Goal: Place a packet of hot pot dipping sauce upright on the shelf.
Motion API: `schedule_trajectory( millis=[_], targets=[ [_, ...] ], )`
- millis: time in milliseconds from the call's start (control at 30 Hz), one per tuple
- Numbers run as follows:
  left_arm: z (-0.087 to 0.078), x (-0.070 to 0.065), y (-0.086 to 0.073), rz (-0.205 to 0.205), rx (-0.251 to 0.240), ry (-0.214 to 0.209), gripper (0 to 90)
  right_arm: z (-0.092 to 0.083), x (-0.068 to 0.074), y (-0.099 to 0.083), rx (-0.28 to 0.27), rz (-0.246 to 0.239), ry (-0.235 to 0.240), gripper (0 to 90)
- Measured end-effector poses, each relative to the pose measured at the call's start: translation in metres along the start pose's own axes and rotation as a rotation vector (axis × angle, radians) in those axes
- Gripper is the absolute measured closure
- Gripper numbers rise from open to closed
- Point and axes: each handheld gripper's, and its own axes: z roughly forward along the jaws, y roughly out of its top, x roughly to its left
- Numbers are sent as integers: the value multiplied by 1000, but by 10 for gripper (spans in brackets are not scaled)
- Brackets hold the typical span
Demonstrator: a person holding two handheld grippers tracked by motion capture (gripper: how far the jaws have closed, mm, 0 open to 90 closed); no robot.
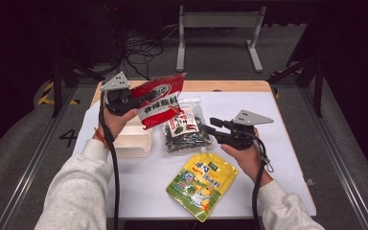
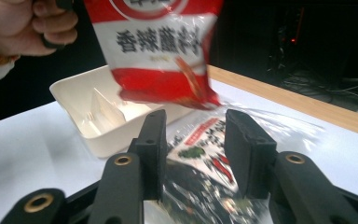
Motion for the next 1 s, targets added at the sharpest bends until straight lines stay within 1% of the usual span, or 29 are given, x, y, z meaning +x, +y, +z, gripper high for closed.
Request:
schedule_trajectory(
  millis=[33, 100, 167, 200, 267, 300, 433, 467, 500, 533, 567, 600, 667, 733, 767, 833, 867, 900, 933, 967, 1000],
  targets=[
    [-3, 3, 4, 14, -6, 7, 897, -5, -2, -2, -2, 9, -5, 572],
    [-9, 10, 11, 31, -8, 14, 897, -23, -8, -9, -10, 32, -17, 566],
    [-18, 18, 18, 43, -21, 22, 897, -35, -12, -14, -17, 54, -26, 562],
    [-21, 21, 20, 46, -28, 28, 897, -44, -16, -19, -22, 76, -38, 555],
    [-29, 27, 26, 56, -37, 42, 897, -53, -20, -23, -16, 85, -57, 550],
    [-32, 29, 27, 59, -37, 51, 897, -57, -21, -25, -13, 91, -65, 545],
    [-39, 48, 26, 57, -16, 89, 897, -74, -24, -31, -15, 108, -90, 544],
    [-39, 54, 24, 50, -7, 101, 896, -78, -23, -32, -15, 105, -91, 544],
    [-39, 54, 24, 50, -7, 101, 897, -82, -22, -33, -15, 100, -98, 543],
    [-38, 62, 20, 54, 2, 111, 896, -85, -21, -34, -13, 101, -100, 539],
    [-36, 66, 17, 49, 8, 121, 896, -88, -20, -35, -13, 97, -103, 536],
    [-35, 70, 14, 42, 13, 121, 896, -91, -19, -36, -13, 99, -106, 532],
    [-31, 77, 9, 47, 36, 134, 896, -98, -18, -38, -11, 102, -113, 525],
    [-27, 83, 5, 43, 57, 134, 896, -102, -17, -41, -8, 108, -117, 518],
    [-25, 86, 3, 44, 70, 138, 896, -106, -17, -43, -5, 113, -119, 514],
    [-22, 90, 0, 46, 85, 132, 896, -110, -16, -46, -2, 122, -128, 510],
    [-20, 92, -2, 54, 99, 138, 896, -112, -16, -47, 1, 123, -131, 510],
    [-17, 95, -3, 60, 107, 143, 895, -114, -15, -48, 1, 126, -135, 510],
    [-14, 96, -5, 59, 109, 137, 895, -117, -15, -49, 2, 123, -136, 510],
    [-12, 98, -6, 70, 118, 144, 895, -119, -14, -50, 1, 127, -138, 509],
    [-9, 99, -7, 69, 123, 140, 895, -121, -14, -51, 1, 128, -142, 508]
  ],
)
